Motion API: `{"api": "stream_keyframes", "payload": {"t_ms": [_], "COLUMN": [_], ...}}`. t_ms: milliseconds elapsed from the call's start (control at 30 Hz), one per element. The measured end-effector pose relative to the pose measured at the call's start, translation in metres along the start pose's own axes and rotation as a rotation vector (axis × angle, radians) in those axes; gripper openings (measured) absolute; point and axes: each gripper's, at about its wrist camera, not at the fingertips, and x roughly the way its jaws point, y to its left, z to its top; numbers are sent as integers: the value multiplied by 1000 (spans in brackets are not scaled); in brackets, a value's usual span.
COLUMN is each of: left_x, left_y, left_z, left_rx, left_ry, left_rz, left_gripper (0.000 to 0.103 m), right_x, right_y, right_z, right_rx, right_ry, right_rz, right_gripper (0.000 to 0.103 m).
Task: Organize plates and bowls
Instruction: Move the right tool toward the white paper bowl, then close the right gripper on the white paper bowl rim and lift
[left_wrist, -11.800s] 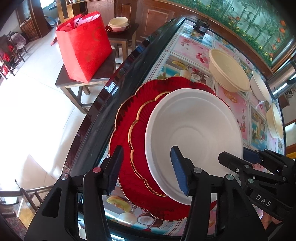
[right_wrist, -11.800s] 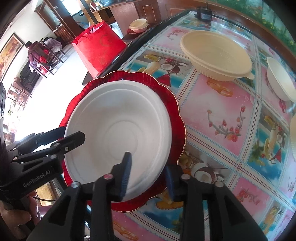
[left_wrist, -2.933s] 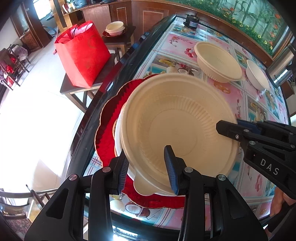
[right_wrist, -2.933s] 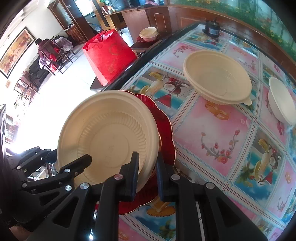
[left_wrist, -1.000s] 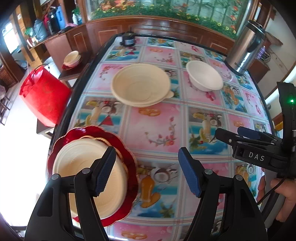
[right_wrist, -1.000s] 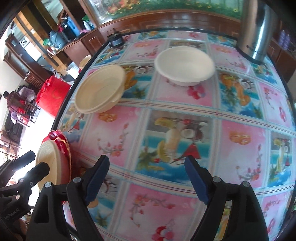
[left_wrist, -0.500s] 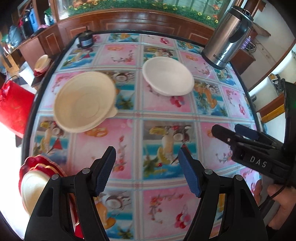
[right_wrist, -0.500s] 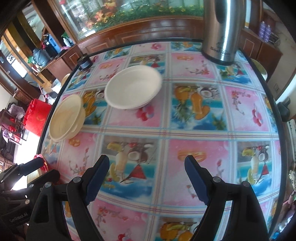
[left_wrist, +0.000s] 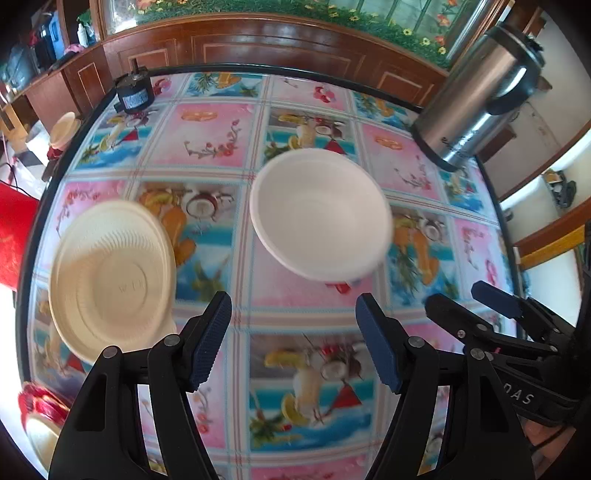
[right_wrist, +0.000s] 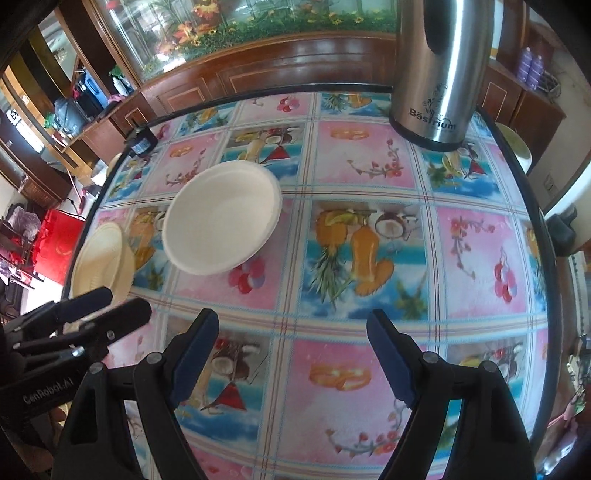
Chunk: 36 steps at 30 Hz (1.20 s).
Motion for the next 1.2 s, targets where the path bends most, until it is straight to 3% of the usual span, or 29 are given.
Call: {"api": "stream_keyframes", "payload": {"t_ms": [133, 300, 667, 733, 800, 867, 1200], "left_x": [13, 32, 63, 68, 72, 72, 52], "left_y": [4, 7, 18, 18, 15, 10, 0], "left_z": [17, 36, 49, 47, 45, 39, -19], "left_rx": [-11, -19, -34, -39, -34, -20, -5], "left_ry": [5, 19, 66, 83, 101, 109, 142], "left_rz": [6, 21, 65, 55, 43, 25, -46], "left_gripper": [69, 54, 47, 41, 30, 20, 20], "right_x": [13, 24, 58, 63, 67, 68, 45], "right_y": [-4, -2, -2, 0, 0, 1, 0], "right_z": [17, 36, 51, 50, 48, 45, 2], "right_rx": [30, 67, 97, 94, 101, 102, 75], "right_ry": [21, 26, 53, 55, 59, 54, 69], "right_rz": [30, 72, 107, 101, 103, 107, 103], "right_gripper": [74, 61, 37, 32, 18, 11, 11]}}
